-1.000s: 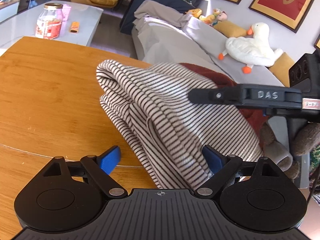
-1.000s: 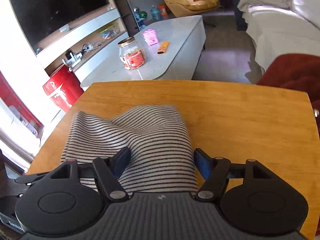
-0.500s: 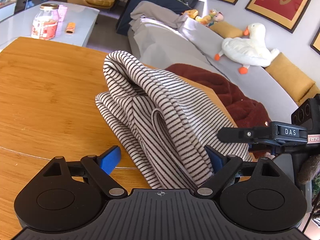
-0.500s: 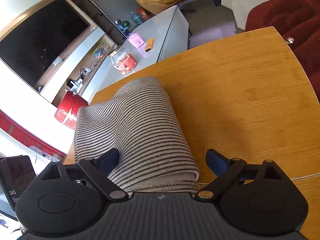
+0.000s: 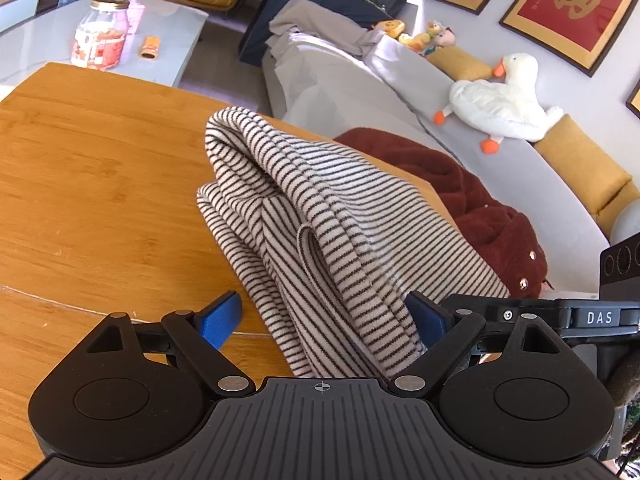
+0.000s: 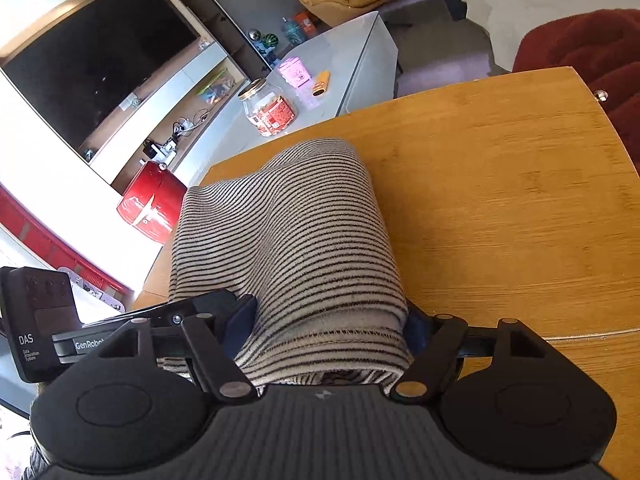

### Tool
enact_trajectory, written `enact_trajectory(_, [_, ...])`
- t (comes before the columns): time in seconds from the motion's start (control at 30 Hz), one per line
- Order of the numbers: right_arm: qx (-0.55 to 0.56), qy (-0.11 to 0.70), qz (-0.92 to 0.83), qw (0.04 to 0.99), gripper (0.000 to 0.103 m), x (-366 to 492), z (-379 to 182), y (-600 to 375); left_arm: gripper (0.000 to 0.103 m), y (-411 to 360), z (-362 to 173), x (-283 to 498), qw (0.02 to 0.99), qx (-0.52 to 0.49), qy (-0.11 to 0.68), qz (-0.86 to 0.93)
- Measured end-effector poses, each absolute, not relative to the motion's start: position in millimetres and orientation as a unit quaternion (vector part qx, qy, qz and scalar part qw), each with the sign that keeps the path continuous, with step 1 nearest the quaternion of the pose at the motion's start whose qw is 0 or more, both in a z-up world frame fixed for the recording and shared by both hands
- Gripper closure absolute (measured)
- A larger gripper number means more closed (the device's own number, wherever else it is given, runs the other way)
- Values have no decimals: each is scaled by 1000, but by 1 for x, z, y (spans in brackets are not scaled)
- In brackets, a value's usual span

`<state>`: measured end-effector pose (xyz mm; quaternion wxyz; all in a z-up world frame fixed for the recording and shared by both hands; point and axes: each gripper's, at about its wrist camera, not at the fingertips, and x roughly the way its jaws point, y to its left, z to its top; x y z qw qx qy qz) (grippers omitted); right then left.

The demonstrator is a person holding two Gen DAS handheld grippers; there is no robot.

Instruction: Fold clothes

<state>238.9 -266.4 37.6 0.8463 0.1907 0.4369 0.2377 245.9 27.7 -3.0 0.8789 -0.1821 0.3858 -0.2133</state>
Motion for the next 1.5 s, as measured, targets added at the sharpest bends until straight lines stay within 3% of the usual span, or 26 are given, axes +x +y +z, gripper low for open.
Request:
enact_trajectory(0.27, [161,402,220,874,21,244,52,-268,12,24,3,236,870,-193,389,-233])
enact_trajectory(0.37, [144,385,212,886,12,247,57,-268,13,20,-3,235,863,-203,398,-237])
enact_trajectory(0.57, [132,387,213,887,8,264,41,-260,15,17,-7,234,861,-208,398,-240])
enact_trajectory(0.67, [153,389,221,881,8,270,32,-257,18,22,-8,234,858,-217,399,-241])
enact_trajectory(0.73, [151,393,238,875,15,267,31,-249,19,26,-9,233,855,-225,399,-242])
enact_trajectory(1.0, [137,400,263,867,23,246,32,-235,25,48,0,225,869,-230,382,-217])
enact_trajectory(1.07, [138,402,268,865,23,241,30,-234,34,54,3,224,868,-239,379,-216])
enact_trajectory(1.5, [150,399,255,868,8,240,24,-238,32,47,13,216,873,-223,373,-222])
